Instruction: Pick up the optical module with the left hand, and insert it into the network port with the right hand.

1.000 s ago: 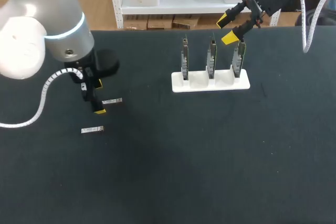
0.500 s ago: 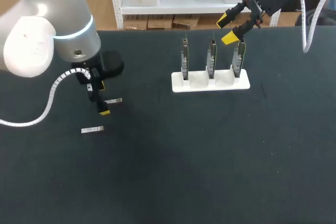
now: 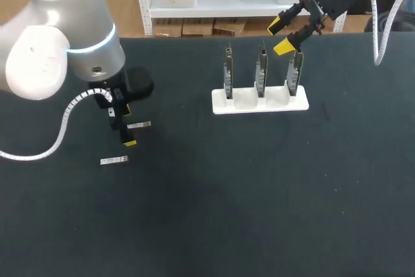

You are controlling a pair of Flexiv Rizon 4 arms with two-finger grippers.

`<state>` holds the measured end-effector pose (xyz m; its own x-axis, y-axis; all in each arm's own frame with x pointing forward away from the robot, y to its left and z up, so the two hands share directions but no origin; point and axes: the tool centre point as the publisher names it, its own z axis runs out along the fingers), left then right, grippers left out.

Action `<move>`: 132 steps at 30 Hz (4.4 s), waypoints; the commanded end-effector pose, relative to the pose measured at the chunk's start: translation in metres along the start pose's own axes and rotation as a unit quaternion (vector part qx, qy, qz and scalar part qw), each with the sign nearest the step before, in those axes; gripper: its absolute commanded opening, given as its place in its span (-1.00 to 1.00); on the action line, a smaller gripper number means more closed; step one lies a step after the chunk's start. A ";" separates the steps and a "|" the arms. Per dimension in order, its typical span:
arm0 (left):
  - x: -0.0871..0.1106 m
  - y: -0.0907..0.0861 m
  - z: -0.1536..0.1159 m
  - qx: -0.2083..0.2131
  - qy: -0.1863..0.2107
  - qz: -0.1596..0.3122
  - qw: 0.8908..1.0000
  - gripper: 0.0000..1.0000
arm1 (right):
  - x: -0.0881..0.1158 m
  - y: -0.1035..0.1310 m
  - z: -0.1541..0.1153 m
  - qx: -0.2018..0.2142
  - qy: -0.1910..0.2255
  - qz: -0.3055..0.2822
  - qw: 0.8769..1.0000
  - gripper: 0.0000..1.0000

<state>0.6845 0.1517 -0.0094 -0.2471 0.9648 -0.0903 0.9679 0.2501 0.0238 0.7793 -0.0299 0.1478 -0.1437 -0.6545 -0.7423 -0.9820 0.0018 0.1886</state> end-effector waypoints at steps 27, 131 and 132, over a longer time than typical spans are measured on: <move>0.000 0.001 0.006 -0.004 0.004 0.006 1.000 -0.18 | 0.000 0.002 0.000 0.003 -0.001 -0.001 1.000 1.00; -0.185 -0.023 -0.194 0.045 -0.477 0.075 0.874 -1.00 | 0.000 0.002 0.000 0.003 -0.001 -0.001 1.000 1.00; -0.185 -0.023 -0.194 0.045 -0.477 0.075 0.874 -1.00 | 0.000 0.002 0.000 0.003 -0.001 -0.001 1.000 1.00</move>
<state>0.6975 -0.0165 0.1990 -0.0069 0.4650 -0.8853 0.9961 0.0814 0.0350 0.7793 -0.0299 0.1478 -0.1437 -0.6545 -0.7423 -0.9821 0.0019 0.1885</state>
